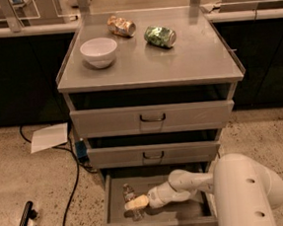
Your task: Pick water bottle from bottom drawer and place on counter
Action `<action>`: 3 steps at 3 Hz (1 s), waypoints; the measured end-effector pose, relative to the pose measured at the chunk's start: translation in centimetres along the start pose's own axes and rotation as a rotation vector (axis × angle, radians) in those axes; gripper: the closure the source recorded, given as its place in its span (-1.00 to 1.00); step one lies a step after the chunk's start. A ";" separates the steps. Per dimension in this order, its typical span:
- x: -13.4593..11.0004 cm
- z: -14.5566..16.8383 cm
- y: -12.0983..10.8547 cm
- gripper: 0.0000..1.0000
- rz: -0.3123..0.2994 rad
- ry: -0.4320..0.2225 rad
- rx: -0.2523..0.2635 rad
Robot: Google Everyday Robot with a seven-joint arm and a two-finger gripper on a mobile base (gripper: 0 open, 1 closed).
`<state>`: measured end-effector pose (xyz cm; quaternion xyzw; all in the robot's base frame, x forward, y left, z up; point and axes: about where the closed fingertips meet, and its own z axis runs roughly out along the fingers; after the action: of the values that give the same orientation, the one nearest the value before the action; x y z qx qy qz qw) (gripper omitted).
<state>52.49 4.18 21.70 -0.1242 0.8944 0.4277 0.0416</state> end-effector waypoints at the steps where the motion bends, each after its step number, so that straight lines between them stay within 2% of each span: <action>1: -0.4 1.9 -0.8 -1.00 0.023 0.033 -0.023; 3: -0.8 3.2 -1.6 -1.00 0.039 0.030 -0.029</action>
Offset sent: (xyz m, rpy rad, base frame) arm 0.0051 0.0089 -0.0156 0.0112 0.0370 0.0123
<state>53.61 5.86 18.67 -0.1139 0.8909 0.4394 0.0180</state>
